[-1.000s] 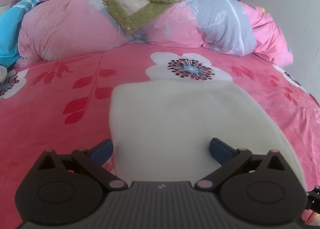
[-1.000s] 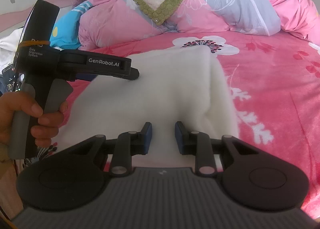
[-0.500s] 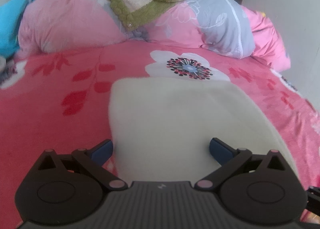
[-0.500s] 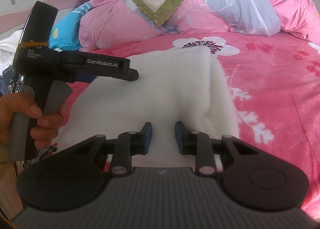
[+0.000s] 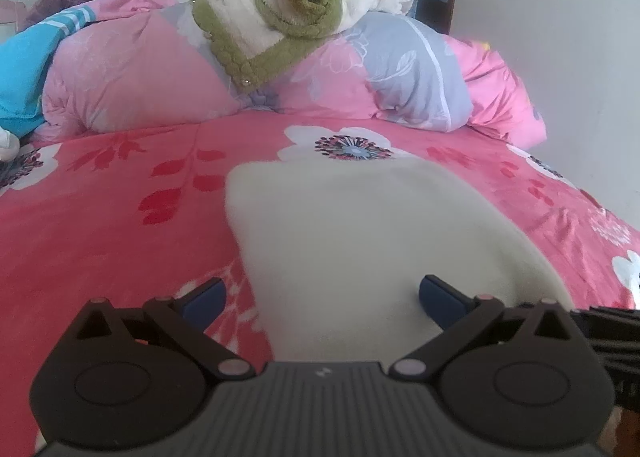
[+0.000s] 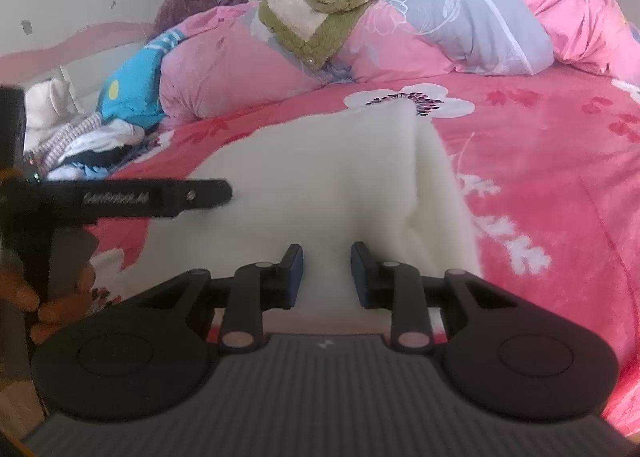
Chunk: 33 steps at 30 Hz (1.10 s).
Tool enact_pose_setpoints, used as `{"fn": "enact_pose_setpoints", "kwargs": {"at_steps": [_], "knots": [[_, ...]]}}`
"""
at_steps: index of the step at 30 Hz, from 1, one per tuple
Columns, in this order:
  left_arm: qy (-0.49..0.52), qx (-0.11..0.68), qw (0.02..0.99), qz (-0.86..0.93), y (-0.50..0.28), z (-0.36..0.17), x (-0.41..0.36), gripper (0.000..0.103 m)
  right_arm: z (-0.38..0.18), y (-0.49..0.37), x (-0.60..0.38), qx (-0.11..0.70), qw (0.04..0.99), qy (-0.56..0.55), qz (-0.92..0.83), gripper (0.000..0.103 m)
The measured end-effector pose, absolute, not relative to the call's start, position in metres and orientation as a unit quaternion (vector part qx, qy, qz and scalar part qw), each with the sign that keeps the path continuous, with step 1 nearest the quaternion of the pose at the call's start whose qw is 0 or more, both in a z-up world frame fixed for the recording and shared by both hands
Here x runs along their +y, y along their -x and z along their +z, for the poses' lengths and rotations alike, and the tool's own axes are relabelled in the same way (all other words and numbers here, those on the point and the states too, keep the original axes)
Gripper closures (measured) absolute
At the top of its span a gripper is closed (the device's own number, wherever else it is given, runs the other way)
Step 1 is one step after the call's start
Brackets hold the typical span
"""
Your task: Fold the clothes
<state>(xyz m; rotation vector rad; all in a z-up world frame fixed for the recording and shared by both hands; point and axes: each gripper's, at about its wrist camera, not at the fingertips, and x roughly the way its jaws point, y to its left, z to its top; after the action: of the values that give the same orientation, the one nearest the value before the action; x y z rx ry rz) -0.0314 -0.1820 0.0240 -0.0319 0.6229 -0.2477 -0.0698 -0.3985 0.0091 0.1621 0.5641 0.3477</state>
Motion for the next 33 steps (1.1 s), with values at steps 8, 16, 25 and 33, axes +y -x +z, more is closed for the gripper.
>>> {"fn": "enact_pose_setpoints", "kwargs": {"at_steps": [8, 16, 25, 33], "knots": [[0.006, 0.326, 0.935, -0.14, 0.049, 0.014, -0.185, 0.0, 0.008, 0.075, -0.407, 0.269, 0.94, -0.104, 0.184, 0.076], [0.026, 0.34, 0.928, -0.149, 0.043, 0.01, -0.179, 0.0, 0.002, 0.09, -0.439, 0.255, 0.925, -0.168, 0.225, 0.076], [0.029, 0.358, 0.918, -0.167, 0.034, 0.01, -0.177, 0.0, 0.002, 0.119, -0.49, 0.174, 0.912, -0.27, 0.254, 0.037], [0.068, 0.396, 0.898, -0.179, 0.019, 0.008, -0.178, 0.0, -0.021, 0.105, -0.55, 0.156, 0.843, -0.443, 0.263, 0.011]]}}
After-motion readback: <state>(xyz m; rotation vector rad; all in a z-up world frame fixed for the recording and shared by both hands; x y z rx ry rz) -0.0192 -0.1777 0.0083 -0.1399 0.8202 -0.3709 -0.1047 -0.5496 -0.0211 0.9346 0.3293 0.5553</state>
